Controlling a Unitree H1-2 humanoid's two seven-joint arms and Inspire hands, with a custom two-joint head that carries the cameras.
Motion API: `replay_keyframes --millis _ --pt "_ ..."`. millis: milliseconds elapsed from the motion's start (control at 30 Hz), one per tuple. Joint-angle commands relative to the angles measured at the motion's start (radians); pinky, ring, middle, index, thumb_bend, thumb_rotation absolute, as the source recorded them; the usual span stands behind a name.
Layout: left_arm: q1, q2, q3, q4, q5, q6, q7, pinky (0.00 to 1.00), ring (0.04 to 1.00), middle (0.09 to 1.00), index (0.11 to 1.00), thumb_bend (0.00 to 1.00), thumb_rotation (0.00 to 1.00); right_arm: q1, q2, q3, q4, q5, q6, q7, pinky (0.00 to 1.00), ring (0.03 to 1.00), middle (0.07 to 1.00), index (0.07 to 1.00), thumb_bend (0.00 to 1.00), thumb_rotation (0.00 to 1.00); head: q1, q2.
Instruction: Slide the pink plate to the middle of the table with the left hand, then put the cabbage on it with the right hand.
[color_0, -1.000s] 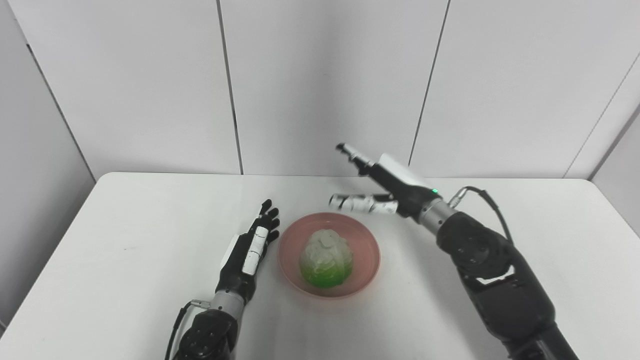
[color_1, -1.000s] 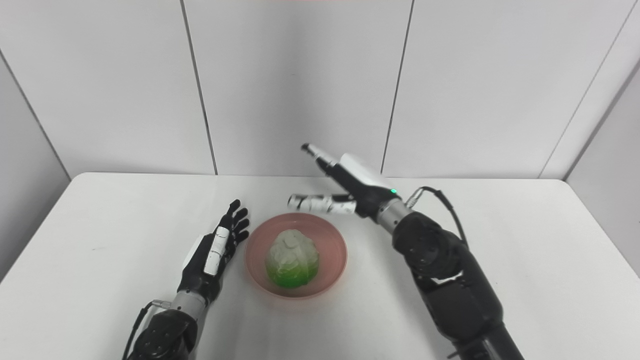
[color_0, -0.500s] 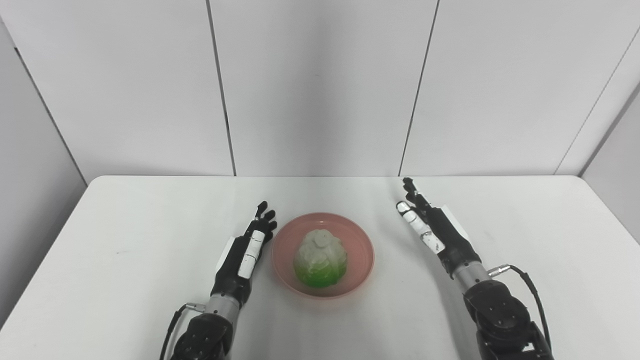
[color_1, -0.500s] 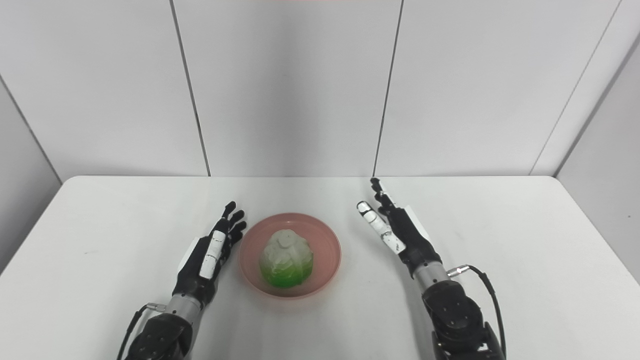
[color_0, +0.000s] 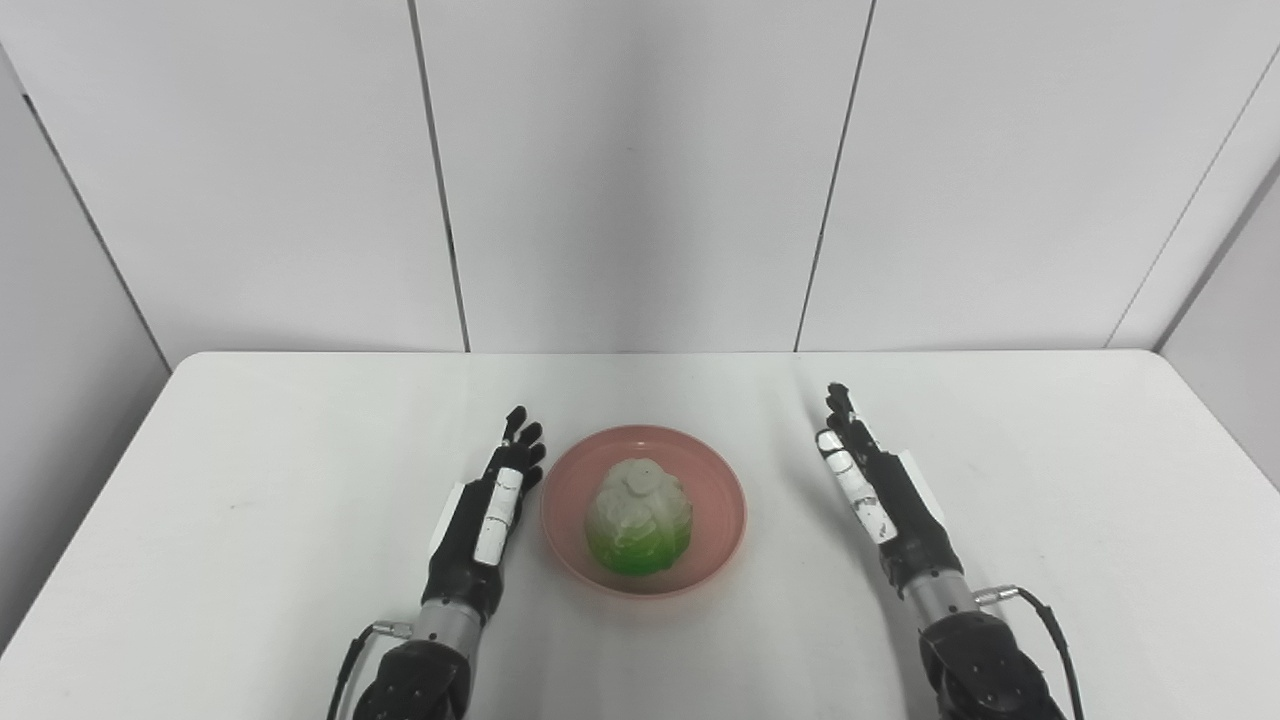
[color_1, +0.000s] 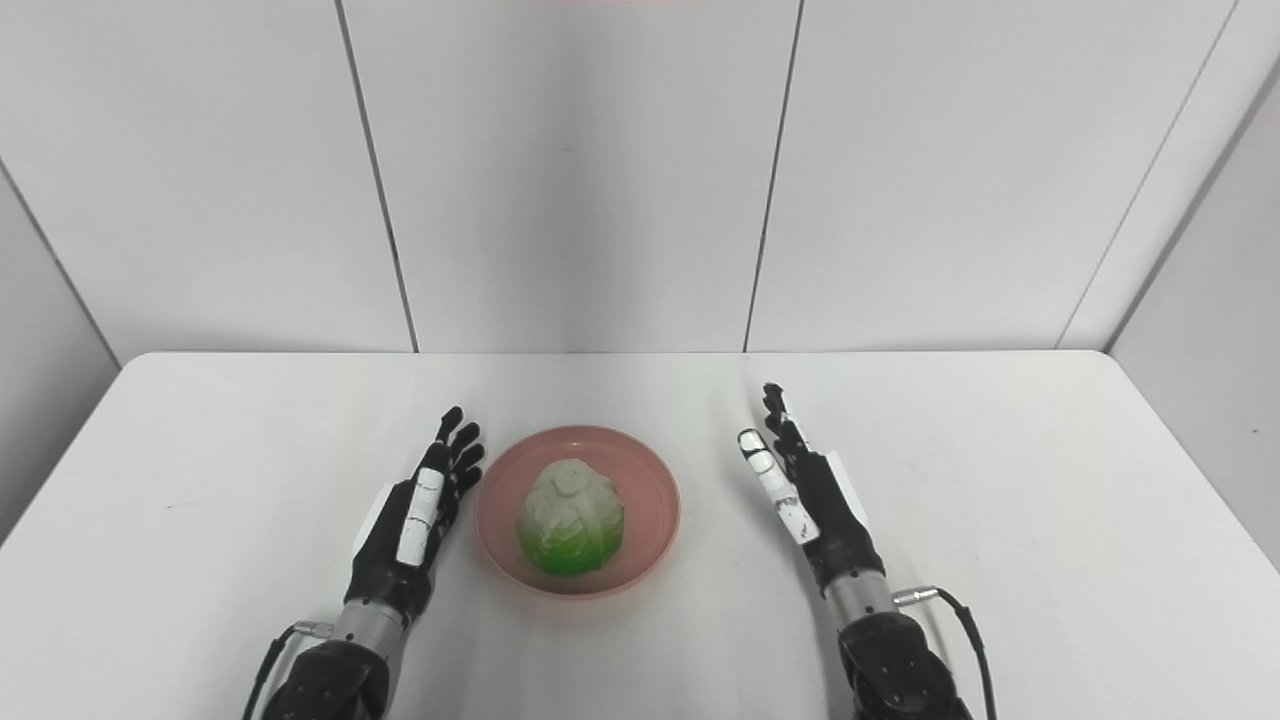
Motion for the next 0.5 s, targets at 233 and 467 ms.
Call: replay_keyframes --millis 233,467 --pt "0.098 0.002 -0.01 -0.073 0.067 0.034 0.02 0.92 0.977 0.995 0.978 0.72 1.0 0.016 0.006 0.008 -0.01 0.066 0.007 0.035 1.0 1.0 1.0 1.0 0.58 1.0 0.014 0.0" --pt "0.124 0.001 -0.016 -0.106 0.113 0.029 0.038 0.93 0.983 0.994 0.981 0.71 1.0 0.019 0.012 0.012 0.045 0.076 -0.036 0.038 1.0 1.0 1.0 1.0 0.57 1.0 0.013 0.0"
